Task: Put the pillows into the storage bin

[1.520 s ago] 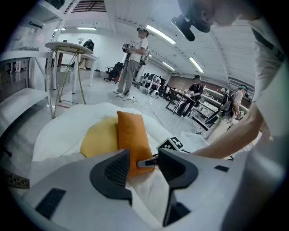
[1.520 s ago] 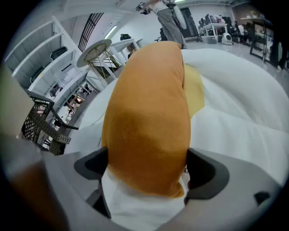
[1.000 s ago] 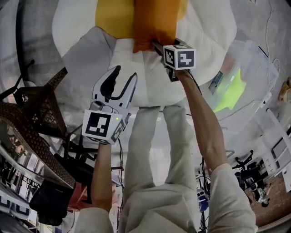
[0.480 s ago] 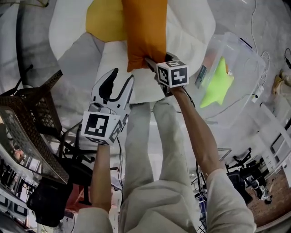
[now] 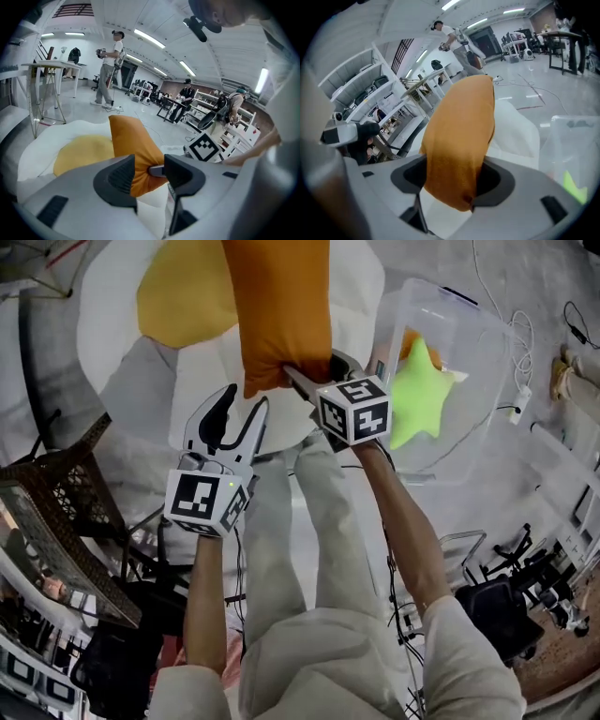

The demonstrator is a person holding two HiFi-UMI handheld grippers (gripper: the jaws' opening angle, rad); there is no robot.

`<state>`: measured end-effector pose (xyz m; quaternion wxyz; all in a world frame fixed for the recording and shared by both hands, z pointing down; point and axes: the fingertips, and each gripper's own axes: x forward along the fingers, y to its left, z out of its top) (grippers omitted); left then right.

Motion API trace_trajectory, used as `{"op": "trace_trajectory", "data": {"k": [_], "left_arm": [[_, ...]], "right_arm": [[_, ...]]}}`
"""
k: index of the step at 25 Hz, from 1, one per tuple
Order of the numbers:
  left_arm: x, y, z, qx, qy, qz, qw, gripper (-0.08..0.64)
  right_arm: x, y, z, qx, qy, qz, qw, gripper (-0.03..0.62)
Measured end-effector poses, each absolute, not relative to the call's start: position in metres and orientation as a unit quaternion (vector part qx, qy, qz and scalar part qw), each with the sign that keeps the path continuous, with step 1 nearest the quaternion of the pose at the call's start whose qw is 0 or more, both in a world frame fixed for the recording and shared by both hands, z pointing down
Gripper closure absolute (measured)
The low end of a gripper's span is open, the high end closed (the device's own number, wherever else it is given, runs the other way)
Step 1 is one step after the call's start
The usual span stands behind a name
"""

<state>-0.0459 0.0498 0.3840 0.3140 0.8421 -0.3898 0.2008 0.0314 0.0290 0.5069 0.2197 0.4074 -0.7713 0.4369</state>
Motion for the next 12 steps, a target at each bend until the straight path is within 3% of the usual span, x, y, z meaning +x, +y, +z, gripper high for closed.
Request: {"op": "trace_trajectory", "data": {"k": [12], "left_arm": [[0.088,0.055,0.369,0.891,-0.278,0.235,0.273,0.367]], "right_arm": [[0.222,0.066,0.476,0.553,-0.687,0.449,0.144,0.311]]}}
